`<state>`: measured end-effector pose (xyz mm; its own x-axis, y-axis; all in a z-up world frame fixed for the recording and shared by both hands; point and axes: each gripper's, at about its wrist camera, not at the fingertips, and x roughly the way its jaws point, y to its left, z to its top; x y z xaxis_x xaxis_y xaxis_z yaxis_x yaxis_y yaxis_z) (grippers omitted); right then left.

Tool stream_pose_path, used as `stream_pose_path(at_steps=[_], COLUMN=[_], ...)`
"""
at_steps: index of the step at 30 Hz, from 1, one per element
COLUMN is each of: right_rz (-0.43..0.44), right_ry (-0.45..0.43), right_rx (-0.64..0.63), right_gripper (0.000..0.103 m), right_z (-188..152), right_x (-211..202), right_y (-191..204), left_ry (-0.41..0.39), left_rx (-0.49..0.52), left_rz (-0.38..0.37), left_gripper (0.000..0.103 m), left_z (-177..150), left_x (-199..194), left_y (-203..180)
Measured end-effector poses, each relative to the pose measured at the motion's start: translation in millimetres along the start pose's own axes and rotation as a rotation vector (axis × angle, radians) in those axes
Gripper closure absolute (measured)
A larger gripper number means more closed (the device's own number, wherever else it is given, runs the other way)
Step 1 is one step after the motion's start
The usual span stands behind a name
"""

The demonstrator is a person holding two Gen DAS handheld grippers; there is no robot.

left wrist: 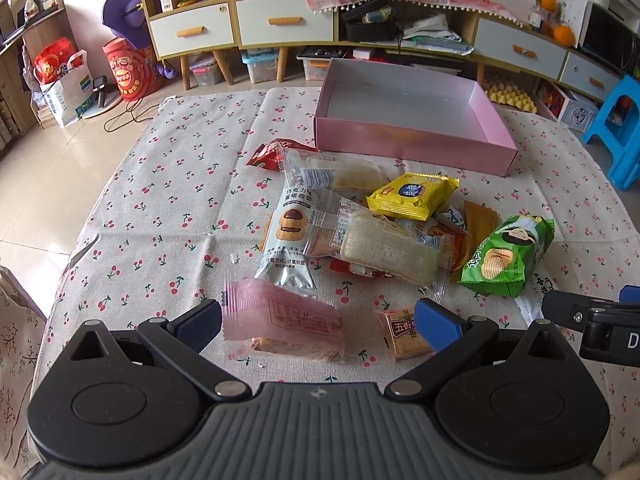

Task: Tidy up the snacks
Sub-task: 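Grasp the clear-wrapped bread roll with the left gripper while the right grasps the green chip bag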

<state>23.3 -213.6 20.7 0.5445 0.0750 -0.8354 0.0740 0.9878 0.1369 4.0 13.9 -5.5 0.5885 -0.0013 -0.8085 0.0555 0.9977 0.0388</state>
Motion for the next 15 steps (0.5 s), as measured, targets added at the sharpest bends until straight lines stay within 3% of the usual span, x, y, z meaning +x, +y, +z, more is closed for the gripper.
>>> stream_pose_path(at_steps=[5,15], right_rz=[0.011,0.074], right_ry=[0.023,0.105], right_rx=[0.003,0.103], right_gripper=[0.0,0.0], right_z=[19.2,59.4], right_x=[-0.7,13.2], right_y=[-2.5,-23.0], left_ry=[-0.04,-0.008], left_rx=[0.013,0.007], left_rz=[0.05,0.059], left_gripper=[0.0,0.0], left_z=[11.8,47.6], left_x=[1.1,16.5], left_y=[6.5,28.4])
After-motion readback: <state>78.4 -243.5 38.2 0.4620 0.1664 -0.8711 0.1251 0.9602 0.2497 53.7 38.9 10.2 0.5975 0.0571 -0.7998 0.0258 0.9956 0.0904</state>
